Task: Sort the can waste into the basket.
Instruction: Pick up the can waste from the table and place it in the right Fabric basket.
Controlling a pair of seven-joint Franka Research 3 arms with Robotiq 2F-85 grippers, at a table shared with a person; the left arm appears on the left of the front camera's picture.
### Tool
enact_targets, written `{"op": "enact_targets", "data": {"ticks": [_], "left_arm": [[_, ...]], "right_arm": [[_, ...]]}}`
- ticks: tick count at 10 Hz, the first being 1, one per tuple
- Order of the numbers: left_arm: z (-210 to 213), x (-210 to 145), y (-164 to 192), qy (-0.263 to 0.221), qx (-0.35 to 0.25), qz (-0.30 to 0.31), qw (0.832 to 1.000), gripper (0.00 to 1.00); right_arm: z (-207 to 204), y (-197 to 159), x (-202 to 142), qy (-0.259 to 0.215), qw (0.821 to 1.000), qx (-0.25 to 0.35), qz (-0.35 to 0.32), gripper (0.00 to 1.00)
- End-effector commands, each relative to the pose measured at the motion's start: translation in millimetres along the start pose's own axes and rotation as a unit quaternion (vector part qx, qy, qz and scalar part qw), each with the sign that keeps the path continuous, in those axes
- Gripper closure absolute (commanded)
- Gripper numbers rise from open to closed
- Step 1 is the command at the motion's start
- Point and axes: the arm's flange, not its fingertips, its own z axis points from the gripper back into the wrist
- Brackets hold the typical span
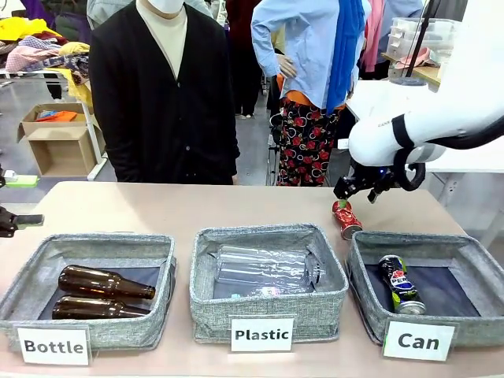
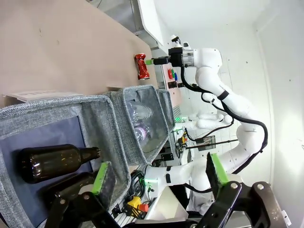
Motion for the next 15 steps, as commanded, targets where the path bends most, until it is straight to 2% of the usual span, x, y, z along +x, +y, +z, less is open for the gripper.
{"op": "enact_targets", "data": {"ticks": [1,2,5,8,9,10,11,12,13,15], "left_arm": [[1,0,-4,-0.007,-0.004,0.003,1.000,0.00],[1,0,-4,-0.007,-0.004,0.003,1.000,0.00],[1,0,-4,-0.007,-0.004,0.003,1.000,0.00],[1,0,-4,-0.007,-0.004,0.003,1.000,0.00],[1,0,-4,-0.007,-0.004,0.003,1.000,0.00],[1,0,-4,-0.007,-0.004,0.003,1.000,0.00],[1,0,-4,-0.007,-0.004,0.003,1.000,0.00],[1,0,-4,-0.007,-0.004,0.003,1.000,0.00],[1,0,-4,-0.007,-0.004,0.003,1.000,0.00],[1,0,-4,-0.007,-0.004,0.003,1.000,0.00]], "right_arm": [[-8,8,17,0.025,0.999,0.020,-0.019,0.00],[-14,8,18,0.033,0.999,0.034,-0.022,0.00],[-35,17,23,0.059,0.997,0.023,-0.039,0.00],[-36,21,20,0.054,0.998,0.006,-0.020,0.00],[-36,22,20,0.053,0.998,-0.010,-0.018,0.60],[-36,23,21,0.053,0.998,-0.021,-0.021,0.60],[-35,23,21,0.054,0.998,-0.024,-0.023,1.00],[-35,23,21,0.061,0.998,-0.026,-0.019,0.64],[-35,23,21,0.061,0.998,-0.029,-0.021,1.00],[-34,23,20,0.061,0.997,-0.031,-0.024,1.00]]}}
